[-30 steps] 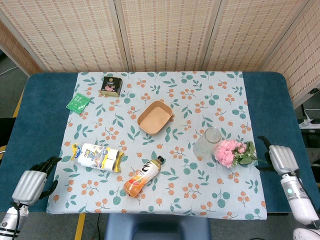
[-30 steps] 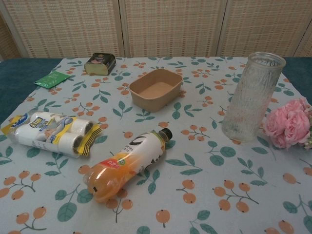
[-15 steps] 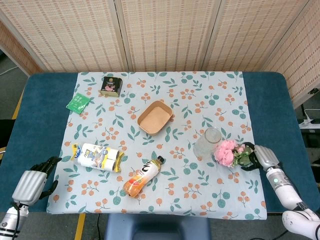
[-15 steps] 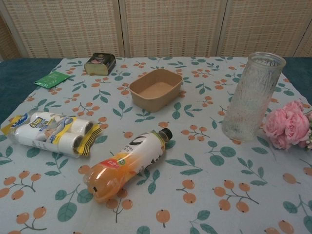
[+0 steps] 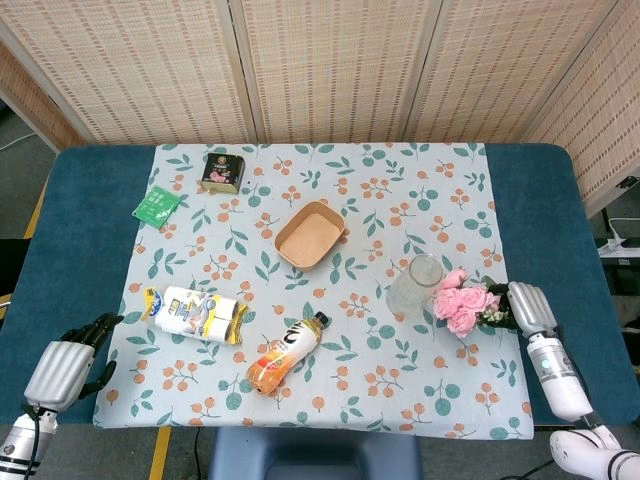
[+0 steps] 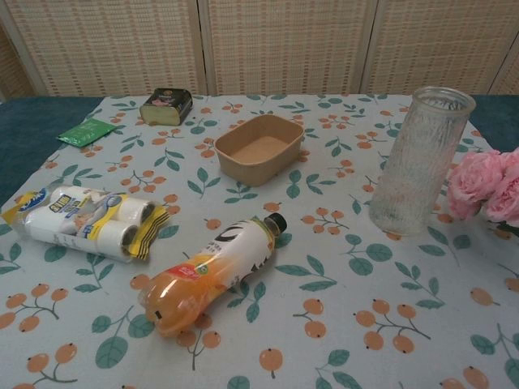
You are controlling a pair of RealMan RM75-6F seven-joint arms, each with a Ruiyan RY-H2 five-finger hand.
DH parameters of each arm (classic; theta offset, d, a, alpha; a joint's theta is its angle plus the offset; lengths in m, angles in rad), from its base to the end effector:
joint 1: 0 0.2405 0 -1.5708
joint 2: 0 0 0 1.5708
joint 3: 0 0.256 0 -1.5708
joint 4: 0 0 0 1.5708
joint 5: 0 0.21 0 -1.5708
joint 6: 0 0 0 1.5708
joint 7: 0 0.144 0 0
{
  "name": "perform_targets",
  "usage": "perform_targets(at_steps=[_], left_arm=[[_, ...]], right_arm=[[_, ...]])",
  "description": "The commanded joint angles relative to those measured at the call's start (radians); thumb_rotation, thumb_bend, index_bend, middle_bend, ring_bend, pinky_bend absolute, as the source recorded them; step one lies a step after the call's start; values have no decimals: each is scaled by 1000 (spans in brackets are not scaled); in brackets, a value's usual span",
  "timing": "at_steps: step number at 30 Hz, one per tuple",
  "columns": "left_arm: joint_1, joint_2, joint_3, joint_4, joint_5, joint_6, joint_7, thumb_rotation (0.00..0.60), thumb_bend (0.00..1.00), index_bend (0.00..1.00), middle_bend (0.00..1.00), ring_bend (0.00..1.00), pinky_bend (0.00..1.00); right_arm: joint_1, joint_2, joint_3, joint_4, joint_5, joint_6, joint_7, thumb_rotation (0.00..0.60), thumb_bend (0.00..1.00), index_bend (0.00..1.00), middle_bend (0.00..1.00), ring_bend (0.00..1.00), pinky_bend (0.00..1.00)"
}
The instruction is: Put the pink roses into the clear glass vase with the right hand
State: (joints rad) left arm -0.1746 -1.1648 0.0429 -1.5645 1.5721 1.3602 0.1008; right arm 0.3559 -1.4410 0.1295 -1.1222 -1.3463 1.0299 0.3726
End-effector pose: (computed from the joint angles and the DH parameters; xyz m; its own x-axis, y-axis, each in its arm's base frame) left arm -0.3058 0.1863 0.1162 0.5145 0.1625 0.8420 0.8546 -0.1780 -0.4879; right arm -0.3504 -0.2912 0.0682 0.1441 -0.2286 0.9628 -0.9851 0.0595 0.1615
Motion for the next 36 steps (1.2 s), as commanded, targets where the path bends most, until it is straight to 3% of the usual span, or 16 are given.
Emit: perform_targets(at_steps=[1, 7, 9, 11, 15, 22, 28, 32, 36], left_arm=[[1, 1, 0, -1, 0, 2, -2, 600, 422, 133, 137, 283, 379], [4, 3, -2, -3, -1, 9, -7, 600, 422, 133, 137, 283, 379], [5, 4, -3, -3, -2, 11, -10, 600, 421, 132, 137, 284, 379], [3, 5, -1, -3, 1, 8, -13, 600, 421, 133, 137, 283, 379], [4, 7, -1, -5, 2, 11, -17, 600, 422, 133, 137, 283, 379], [6, 8, -2, -3, 1, 13, -23, 600, 423, 133, 137, 283, 379], [5, 8, -1, -3, 3, 12, -22, 600, 422, 133, 137, 283, 379], [6, 7, -2, -4, -1, 11, -18, 600, 422, 133, 136, 283, 378], [5, 6, -2, -4, -3, 7, -15, 600, 424, 133, 137, 284, 379]], right_arm=[[-40, 71, -32, -124, -86, 91, 39, 600, 483, 898, 985, 1000, 1000], [-64, 149, -71, -245, -159, 148, 81, 600, 517, 904, 985, 1000, 1000], [-89, 222, -107, -340, -249, 226, 147, 600, 527, 905, 985, 1000, 1000], [-99, 313, -103, -476, -365, 361, 181, 600, 528, 904, 985, 1000, 1000], [-86, 369, -58, -634, -376, 410, 124, 600, 528, 905, 985, 1000, 1000], [-17, 426, 32, -882, -300, 354, -32, 600, 549, 908, 985, 1000, 1000], [51, 404, 113, -946, -207, 309, -116, 600, 559, 910, 985, 1000, 1000], [100, 300, 182, -867, -156, 343, -198, 600, 577, 911, 985, 1000, 1000], [146, 227, 207, -796, -117, 321, -178, 600, 577, 913, 985, 1000, 1000]])
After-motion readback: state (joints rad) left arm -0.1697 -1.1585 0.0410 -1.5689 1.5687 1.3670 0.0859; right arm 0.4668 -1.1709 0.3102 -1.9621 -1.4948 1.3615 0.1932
